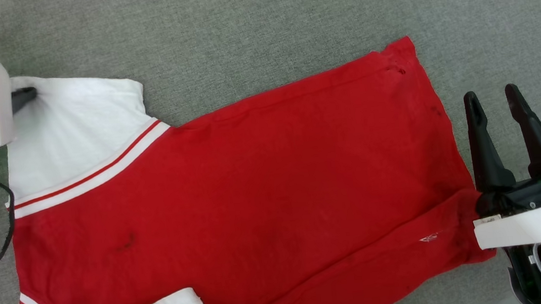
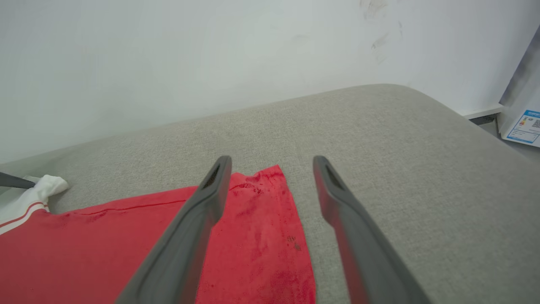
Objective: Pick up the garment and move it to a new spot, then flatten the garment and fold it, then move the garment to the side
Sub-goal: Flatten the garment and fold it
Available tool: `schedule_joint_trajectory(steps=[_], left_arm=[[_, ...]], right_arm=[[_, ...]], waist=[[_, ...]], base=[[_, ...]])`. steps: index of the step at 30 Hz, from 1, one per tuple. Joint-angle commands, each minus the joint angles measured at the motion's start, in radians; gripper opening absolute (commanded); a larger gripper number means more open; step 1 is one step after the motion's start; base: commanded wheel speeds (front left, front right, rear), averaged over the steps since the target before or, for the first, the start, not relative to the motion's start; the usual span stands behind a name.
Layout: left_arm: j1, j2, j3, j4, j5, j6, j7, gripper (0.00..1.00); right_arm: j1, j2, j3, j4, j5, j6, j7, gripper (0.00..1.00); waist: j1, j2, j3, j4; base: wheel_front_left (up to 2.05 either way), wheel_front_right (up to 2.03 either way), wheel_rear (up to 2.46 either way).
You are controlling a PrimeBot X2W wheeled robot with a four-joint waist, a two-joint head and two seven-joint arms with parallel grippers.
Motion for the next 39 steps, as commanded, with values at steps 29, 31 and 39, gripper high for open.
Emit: schedule_joint_trajectory(steps=[29,31,39], left_arm=[[0.189,-0.023,-0.095,-0.478,-0.038,-0.061,-0.338,0.0],[0.206,-0.016,-0.096,-0.515,-0.037,-0.06,-0.346,0.0],[0.258,-0.017,-0.096,-0.603,-0.011,-0.053,-0.404,0.0]], right_arm=[[-0.257,-0.548,0.079,0.092,0.136,0.0,0.944,1.0],[-0.297,-0.577,0.104,0.132,0.139,0.0,0.973,1.0],[-0.426,-0.62,0.211,0.279,0.149,0.0,1.067,1.0]], waist=[[-0.0001,-0.0001,-0.133,0.298],[-0.0001,-0.0001,-0.119,0.32],[-0.0001,-0.0001,-0.075,0.381]], base=[[0.0,0.0,0.0],[0.0,0.0,0.0],[0.0,0.0,0.0]])
